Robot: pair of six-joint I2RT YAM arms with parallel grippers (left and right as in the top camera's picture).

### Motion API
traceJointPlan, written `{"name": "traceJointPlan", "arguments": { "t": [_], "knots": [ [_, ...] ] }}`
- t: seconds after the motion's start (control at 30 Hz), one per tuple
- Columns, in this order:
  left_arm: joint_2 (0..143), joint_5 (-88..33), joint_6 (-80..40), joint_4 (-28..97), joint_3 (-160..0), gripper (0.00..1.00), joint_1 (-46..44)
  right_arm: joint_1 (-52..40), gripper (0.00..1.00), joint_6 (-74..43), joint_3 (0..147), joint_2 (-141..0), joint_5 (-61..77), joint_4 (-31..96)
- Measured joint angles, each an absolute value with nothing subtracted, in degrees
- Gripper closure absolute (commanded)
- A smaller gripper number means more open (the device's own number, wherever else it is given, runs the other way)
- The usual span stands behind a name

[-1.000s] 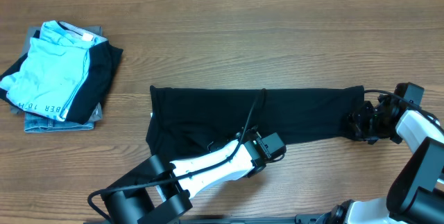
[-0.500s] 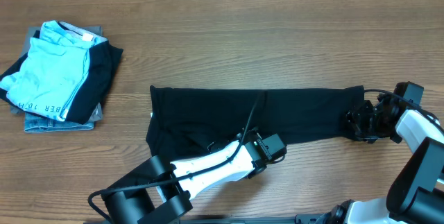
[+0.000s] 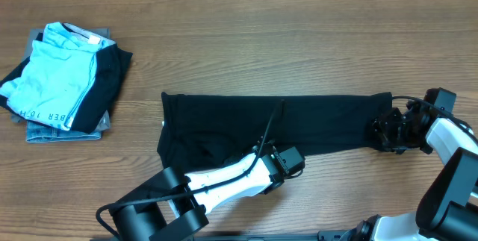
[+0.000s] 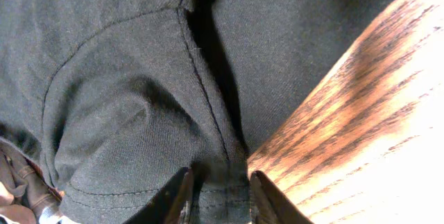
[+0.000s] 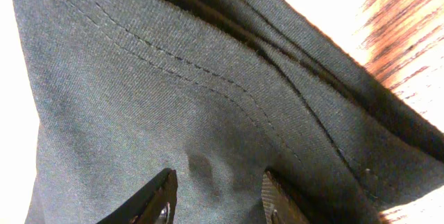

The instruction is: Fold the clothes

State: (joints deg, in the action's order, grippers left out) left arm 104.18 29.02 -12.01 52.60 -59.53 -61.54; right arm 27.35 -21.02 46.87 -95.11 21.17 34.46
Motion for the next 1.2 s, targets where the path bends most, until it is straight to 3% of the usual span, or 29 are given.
{"name": "traceJointPlan", "arguments": {
  "t": [0.03,0.3,0.43,0.63,1.0,1.1,1.2],
  "knots": [
    [104.2,29.2,-12.0,52.6,-59.5,0.96,-61.5,27.4,0.56,-21.0,46.9,-95.1,21.2,34.5],
    [104.2,34.1,-13.1,57.3,-65.0,0.96,-61.5,27.3,0.56,-21.0,46.9,-95.1,21.2,34.4],
    [104.2,36.2,-10.7,54.0,-69.1,0.96,-60.5,27.3,0.56,-21.0,46.9,-95.1,21.2,34.5],
    [104.2,36.6,-3.9,48.3,-69.7,0.88,-54.6,27.3,0.56,-21.0,46.9,-95.1,21.2,34.5],
    [104.2,25.8,5.7,41.4,-69.7,0.78,-45.0,27.3,0.55,-21.0,46.9,-95.1,21.2,34.5],
    [104.2,23.6,6.5,41.2,-69.7,0.64,-43.0,27.3,0.56,-21.0,46.9,-95.1,21.2,34.5],
    [104.2,21.4,6.9,40.9,-69.7,0.30,-41.8,27.3,0.55,-21.0,46.9,-95.1,21.2,34.5]
  ]
}}
